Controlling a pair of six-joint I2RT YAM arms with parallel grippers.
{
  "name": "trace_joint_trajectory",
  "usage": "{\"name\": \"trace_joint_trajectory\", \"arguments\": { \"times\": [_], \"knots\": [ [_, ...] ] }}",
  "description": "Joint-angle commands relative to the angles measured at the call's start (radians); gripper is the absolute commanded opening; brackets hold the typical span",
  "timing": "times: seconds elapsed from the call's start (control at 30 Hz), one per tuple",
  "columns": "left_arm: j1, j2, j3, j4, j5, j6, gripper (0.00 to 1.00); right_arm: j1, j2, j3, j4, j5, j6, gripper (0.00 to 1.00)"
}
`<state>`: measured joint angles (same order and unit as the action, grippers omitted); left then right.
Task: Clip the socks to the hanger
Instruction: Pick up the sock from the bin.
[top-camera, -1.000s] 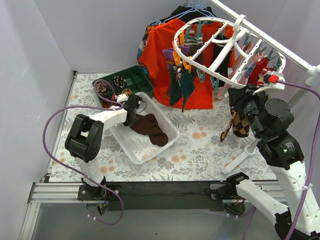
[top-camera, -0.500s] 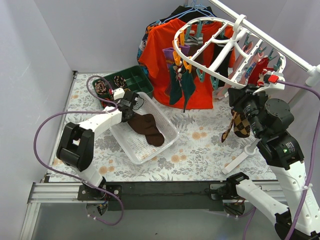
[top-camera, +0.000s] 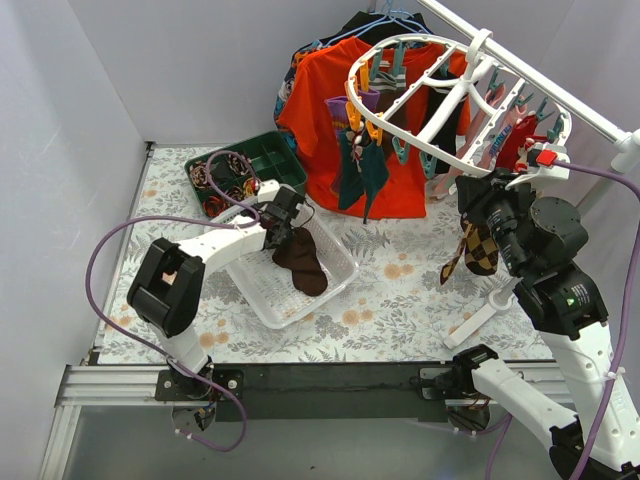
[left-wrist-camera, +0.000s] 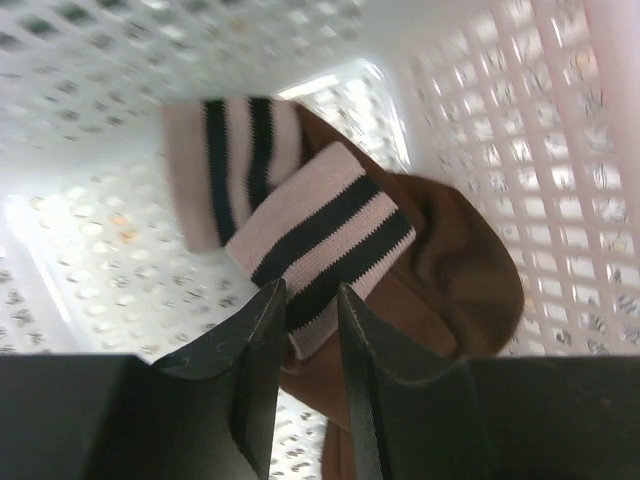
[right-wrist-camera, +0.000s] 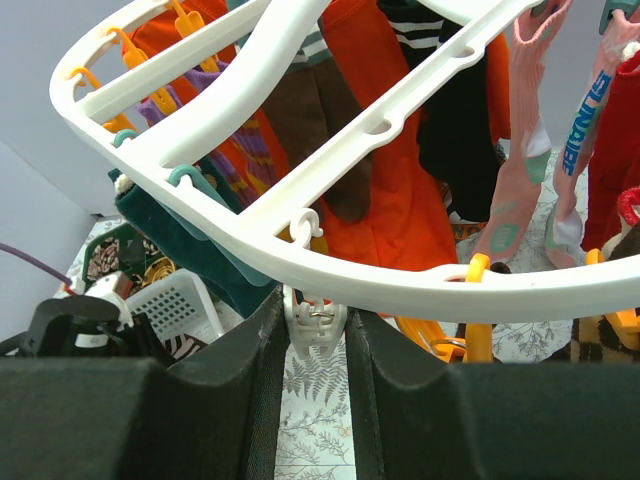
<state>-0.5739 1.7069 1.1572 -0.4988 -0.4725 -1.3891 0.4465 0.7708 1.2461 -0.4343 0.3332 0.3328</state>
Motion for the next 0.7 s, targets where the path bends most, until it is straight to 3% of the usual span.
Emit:
{"name": "trace_joint_trajectory", "arguments": {
  "times": [0.0,0.27,0.37,0.67],
  "knots": [
    [-0.035,0.022,0.039,0.009,-0.017,0.01,0.27,0.0,-0.013,0.0,0.023,-0.006,-0.015,0.01],
    [-0.037,0.025,0.019,0.023,-0.032,-0.014,0.26,0.001,-0.015,-0.002,0.025,-0.005,-0.02,0.01],
    [-0.031,0.019,0.004,0.02,-0.04,-0.056,0.3,0.001,-0.015,-0.002,0.025,-0.005,-0.018,0.01],
    [0.019,0.037,-0.033,0.052,0.04,-0.146,0.31,0.003,-0.019,-0.005,0.025,-0.005,-0.02,0.01]
  ]
}}
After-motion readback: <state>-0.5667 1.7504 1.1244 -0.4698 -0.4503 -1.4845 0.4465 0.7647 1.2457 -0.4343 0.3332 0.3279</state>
